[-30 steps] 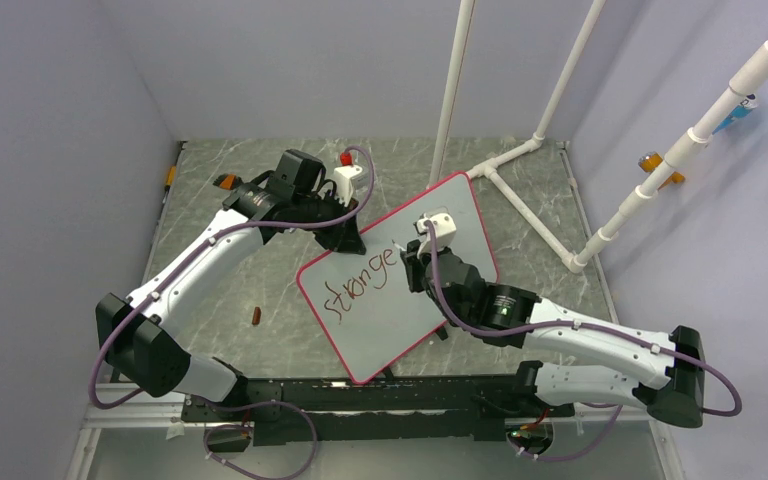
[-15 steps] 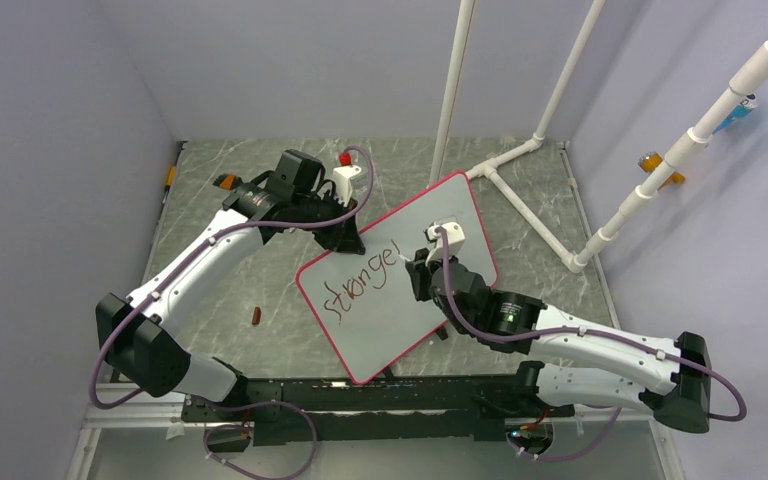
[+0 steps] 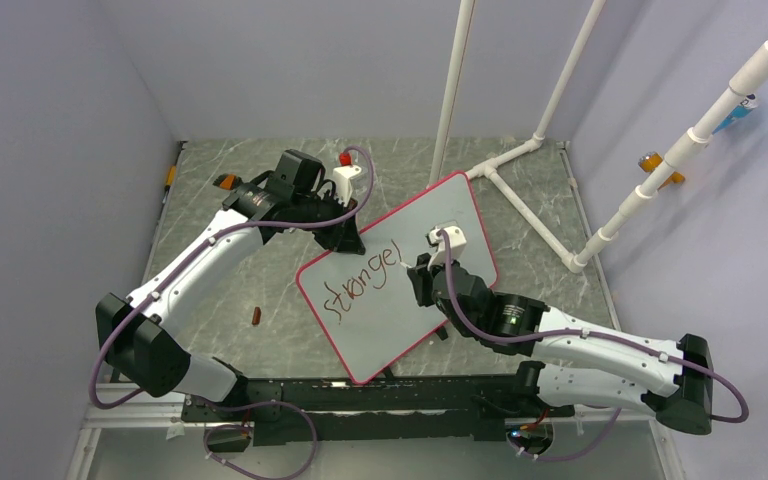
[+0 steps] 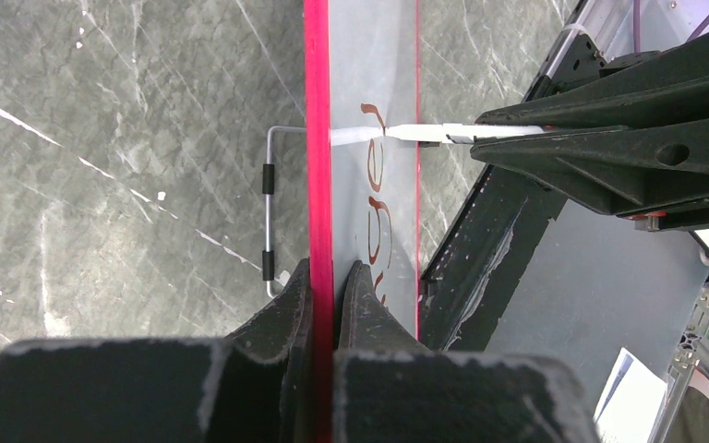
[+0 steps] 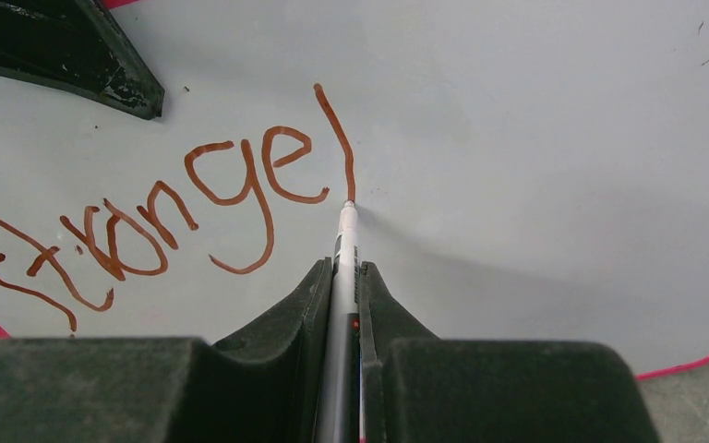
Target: Write a sentence on the whiteboard
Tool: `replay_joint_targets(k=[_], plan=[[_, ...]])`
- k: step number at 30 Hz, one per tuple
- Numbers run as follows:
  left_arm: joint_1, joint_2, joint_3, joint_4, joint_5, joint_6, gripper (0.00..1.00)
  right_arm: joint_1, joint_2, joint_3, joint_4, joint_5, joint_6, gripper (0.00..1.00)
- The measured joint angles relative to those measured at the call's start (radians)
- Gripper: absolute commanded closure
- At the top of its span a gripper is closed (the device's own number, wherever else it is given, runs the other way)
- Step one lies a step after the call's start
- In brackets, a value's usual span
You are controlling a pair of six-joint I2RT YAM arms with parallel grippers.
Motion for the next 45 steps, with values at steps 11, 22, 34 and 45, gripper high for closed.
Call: replay_joint_targets(k=[11, 22, 34, 45], plan=[[0.006, 0.0, 0.0, -0.003, -0.001, 0.0, 1.0, 0.003, 0.058, 0.059, -0.027, 0.016, -0.05, 1.0], [0.006, 0.0, 0.0, -0.001, 0.003, 0.0, 1.0, -0.011, 0.099, 0.119, -0.033, 0.03, -0.12, 1.0], [0.007, 0.0, 0.0, -0.002, 0.002, 0.0, 1.0, -0.02, 0.125, 0.155, -0.011, 0.032, -0.159, 1.0], [0.006, 0.0, 0.0, -0.001, 0.004, 0.0, 1.0, -0.05, 0.14, 0.187, 0.006, 0.032, -0.18, 1.0]])
